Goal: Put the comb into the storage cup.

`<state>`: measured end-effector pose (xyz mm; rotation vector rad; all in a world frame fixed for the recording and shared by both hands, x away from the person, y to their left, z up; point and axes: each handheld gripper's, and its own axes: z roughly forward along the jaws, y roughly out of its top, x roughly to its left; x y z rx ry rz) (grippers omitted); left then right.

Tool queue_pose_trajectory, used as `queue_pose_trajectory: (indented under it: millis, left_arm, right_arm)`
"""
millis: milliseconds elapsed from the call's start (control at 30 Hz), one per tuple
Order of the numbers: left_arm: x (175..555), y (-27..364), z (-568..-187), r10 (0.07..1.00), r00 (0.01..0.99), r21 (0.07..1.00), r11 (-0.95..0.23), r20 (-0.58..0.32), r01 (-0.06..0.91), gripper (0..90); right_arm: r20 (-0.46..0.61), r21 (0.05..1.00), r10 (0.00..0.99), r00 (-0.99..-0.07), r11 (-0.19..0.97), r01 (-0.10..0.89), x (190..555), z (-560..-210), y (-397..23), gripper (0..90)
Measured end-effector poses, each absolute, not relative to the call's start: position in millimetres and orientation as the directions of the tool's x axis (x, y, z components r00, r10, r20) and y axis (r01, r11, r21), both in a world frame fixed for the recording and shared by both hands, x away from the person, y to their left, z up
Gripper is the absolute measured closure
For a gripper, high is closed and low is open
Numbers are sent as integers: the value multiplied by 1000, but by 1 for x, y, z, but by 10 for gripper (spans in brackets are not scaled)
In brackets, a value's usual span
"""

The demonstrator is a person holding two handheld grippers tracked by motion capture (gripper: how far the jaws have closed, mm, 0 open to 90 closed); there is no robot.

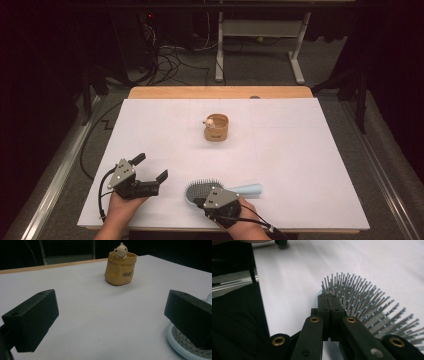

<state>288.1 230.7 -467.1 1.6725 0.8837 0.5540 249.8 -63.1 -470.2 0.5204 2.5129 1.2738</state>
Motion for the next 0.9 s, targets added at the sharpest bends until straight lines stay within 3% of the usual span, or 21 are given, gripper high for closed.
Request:
queue_pose_trajectory:
  millis: [900]
  left_arm:
    - [287, 232, -467, 787, 612, 956, -112, -82, 271, 1]
  right_arm:
    - [-84, 811, 624, -777, 496, 311, 296, -466, -57, 900]
